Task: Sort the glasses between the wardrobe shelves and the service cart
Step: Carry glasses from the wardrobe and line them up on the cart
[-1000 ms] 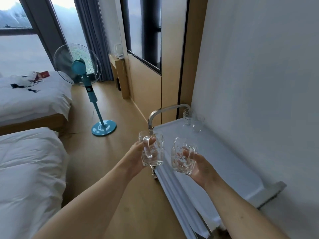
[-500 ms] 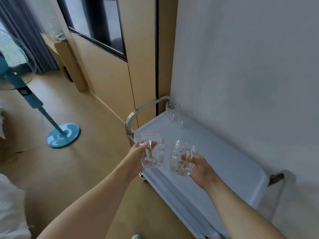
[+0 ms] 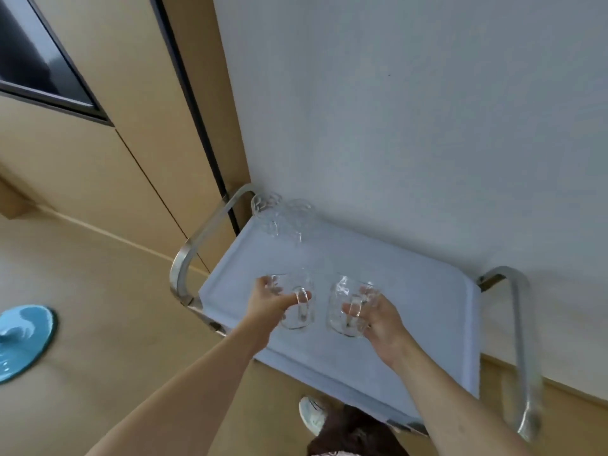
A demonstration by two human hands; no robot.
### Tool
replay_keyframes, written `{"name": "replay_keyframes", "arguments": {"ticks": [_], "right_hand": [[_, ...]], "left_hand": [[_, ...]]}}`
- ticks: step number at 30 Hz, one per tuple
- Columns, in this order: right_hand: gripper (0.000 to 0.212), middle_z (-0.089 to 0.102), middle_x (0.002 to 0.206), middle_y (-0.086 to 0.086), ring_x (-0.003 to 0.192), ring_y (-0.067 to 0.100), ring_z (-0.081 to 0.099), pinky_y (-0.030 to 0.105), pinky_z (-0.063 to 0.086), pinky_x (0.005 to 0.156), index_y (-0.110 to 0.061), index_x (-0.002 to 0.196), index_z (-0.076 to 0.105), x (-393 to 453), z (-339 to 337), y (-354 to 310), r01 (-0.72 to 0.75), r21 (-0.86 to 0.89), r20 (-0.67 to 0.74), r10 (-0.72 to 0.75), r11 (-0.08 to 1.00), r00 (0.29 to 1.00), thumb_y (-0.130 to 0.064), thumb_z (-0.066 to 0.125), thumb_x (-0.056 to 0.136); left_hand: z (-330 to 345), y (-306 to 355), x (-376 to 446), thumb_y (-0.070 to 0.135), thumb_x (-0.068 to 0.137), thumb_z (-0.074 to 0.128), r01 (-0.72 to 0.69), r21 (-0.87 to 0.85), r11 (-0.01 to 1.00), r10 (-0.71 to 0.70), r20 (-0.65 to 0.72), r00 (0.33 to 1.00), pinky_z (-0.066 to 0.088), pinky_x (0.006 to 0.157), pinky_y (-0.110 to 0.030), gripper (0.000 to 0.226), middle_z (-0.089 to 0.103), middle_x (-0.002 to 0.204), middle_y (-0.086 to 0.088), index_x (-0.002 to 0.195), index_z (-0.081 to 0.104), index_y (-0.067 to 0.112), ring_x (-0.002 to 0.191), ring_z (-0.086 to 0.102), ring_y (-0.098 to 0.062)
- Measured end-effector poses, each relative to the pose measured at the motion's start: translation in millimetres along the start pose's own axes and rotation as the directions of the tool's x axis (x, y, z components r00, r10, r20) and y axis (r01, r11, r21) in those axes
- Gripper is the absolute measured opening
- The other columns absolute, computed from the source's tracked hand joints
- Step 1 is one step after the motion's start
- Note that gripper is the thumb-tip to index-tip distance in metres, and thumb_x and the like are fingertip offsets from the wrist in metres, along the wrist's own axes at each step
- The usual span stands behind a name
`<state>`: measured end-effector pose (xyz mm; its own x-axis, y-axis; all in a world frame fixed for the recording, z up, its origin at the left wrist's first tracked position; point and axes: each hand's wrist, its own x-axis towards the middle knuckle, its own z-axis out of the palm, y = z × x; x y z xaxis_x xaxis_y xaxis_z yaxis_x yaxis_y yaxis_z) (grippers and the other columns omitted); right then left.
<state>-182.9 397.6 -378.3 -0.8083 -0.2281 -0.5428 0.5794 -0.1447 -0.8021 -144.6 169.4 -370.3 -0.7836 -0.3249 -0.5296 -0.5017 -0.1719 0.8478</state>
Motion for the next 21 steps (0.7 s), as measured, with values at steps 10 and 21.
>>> {"name": "replay_keyframes", "arguments": {"ticks": [10,21], "right_hand": [[0.084,0.063,0.11,-0.011,0.093,-0.004,0.066,0.012,0.048,0.071,-0.03,0.118,0.054,94.3,-32.1,-10.8,0.03,-0.276,-0.209,-0.091,0.961,0.974,-0.013,0.101,0.051],[0.101,0.06,0.121,-0.009,0.112,0.011,0.058,0.014,0.042,0.087,-0.02,0.137,0.051,113.1,-36.9,-11.9,0.028,-0.522,-0.26,-0.19,0.853,0.947,-0.015,0.101,0.05]], "left_hand": [[58.4,6.0,76.6,0.055,0.04,0.087,-0.196,0.54,0.819,0.184,0.078,0.98,0.044,0.09,-0.03,0.121,0.052,0.123,0.006,0.142,0.024,0.042,0.112,0.052,-0.017],[71.3,0.0,119.6,0.053,0.037,0.086,-0.194,0.629,0.753,0.196,0.067,0.978,0.044,0.091,-0.035,0.113,0.049,0.117,0.018,0.133,0.026,0.048,0.113,0.047,-0.016]]}}
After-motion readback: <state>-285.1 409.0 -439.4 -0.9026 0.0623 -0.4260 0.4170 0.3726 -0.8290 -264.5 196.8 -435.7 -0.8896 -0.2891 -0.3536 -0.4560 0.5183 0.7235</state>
